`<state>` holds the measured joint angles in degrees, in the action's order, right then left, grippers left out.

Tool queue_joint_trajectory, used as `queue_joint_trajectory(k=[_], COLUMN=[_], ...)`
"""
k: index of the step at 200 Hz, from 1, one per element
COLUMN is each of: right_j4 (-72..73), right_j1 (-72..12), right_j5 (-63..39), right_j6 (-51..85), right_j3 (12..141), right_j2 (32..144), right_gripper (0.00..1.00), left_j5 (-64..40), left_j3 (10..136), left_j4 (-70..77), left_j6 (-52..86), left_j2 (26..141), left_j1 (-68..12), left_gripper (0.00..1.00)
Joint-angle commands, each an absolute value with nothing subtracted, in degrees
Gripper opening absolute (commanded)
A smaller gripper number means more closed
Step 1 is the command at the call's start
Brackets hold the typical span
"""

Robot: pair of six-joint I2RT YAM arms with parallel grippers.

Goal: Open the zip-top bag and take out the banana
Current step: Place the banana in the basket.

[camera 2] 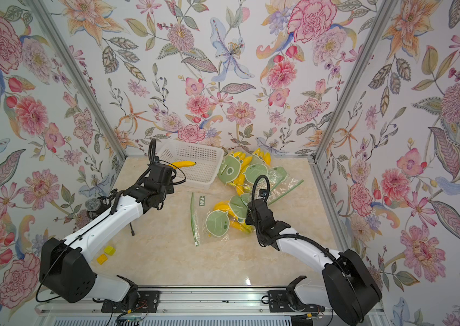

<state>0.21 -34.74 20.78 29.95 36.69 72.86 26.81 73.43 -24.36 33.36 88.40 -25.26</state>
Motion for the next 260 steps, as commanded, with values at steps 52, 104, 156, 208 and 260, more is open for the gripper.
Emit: queue_joint_trajectory(k=[52, 104, 156, 208, 260], right_j4=[1.6, 1.7, 1.7, 1.7, 1.7], right_j1=[-35.7, -36.7, -36.8, -36.8, -36.8], right_j5=[19.6, 20.7, 21.4, 21.7, 22.1], right_j6=[31.7, 31.7, 31.7, 31.3, 30.7], right_j3=[36.2, 34.9, 34.5, 34.5, 35.2], right_j2=[73.2, 71.4, 70.6, 70.2, 71.0], right_gripper=[0.00, 0.00, 0.00, 0.00, 0.00], left_j5=[21.1, 17.3, 15.6, 16.1, 17.2], left_j3=[104.4, 119.7, 128.1, 121.0, 99.7], left_j4=[-27.3, -31.6, -36.2, -35.4, -27.0], left_j6=[31.5, 30.9, 31.5, 33.2, 37.8], left_j2=[117.5, 130.3, 140.3, 138.6, 126.2], left_j1=[-21.8, -21.7, -21.7, -22.7, -24.3], left_gripper=[0.03, 0.03, 0.05, 0.09, 0.13])
